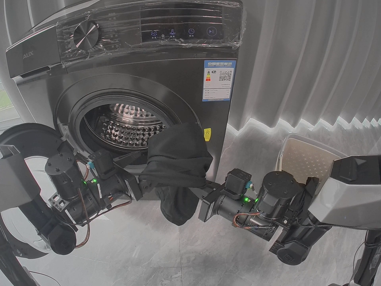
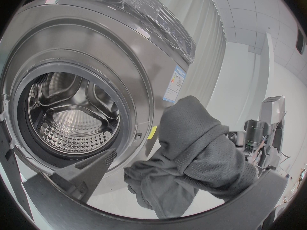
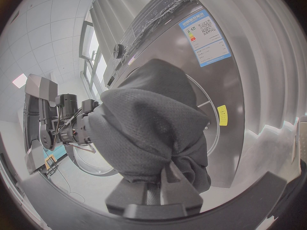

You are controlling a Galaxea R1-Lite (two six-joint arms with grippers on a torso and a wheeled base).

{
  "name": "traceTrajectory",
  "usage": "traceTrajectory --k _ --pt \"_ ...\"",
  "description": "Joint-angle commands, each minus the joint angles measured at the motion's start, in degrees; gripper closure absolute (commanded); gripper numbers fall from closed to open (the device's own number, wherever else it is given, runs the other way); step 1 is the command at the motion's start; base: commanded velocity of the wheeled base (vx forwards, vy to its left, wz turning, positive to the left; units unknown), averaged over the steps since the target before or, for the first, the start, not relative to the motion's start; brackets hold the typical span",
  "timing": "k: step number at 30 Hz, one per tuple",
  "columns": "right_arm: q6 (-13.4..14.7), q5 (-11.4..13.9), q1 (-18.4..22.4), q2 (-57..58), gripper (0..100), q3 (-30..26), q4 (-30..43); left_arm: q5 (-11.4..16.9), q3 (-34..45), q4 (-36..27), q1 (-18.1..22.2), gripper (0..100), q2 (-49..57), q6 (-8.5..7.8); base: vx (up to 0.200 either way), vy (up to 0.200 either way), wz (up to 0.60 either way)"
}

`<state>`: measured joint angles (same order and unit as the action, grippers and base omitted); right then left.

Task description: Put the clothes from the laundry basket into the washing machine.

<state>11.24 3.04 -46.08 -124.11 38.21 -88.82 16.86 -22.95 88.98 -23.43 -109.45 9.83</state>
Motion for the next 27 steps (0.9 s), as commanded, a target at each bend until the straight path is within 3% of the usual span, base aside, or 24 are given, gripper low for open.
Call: traceTrajectory --k 1,8,11,17,22,27 --pt "-0.08 -0.14 0.9 0.01 100 0.29 -0.04 1.51 3.09 0.05 -1.09 0 1.61 -0.16 0.0 0.0 0.0" --pt "0.01 -0.14 2.75 -0.08 100 0.29 -0.04 9.42 12.67 -0.03 -5.4 0 6.53 -0.33 0.0 0.0 0.0" --pt "0.01 -0.14 2.75 -0.08 100 0.2 -0.04 10.91 14.61 -0.03 -5.84 0 7.32 -0.42 0.0 0.0 0.0" --pt "0.01 -0.14 2.75 0.1 100 0.2 -0.04 10.21 12.67 -0.12 -3.99 0 5.12 -1.65 0.0 0.0 0.0" --pt "0.1 -0.14 2.84 0.01 100 0.11 0.05 9.6 11.27 -0.12 -0.56 0 0.73 -7.63 0.0 0.0 0.0" --pt "0.36 -0.14 2.66 0.1 100 0.03 0.05 9.51 10.03 -0.12 0.84 0 0.37 -7.89 0.0 0.0 0.0"
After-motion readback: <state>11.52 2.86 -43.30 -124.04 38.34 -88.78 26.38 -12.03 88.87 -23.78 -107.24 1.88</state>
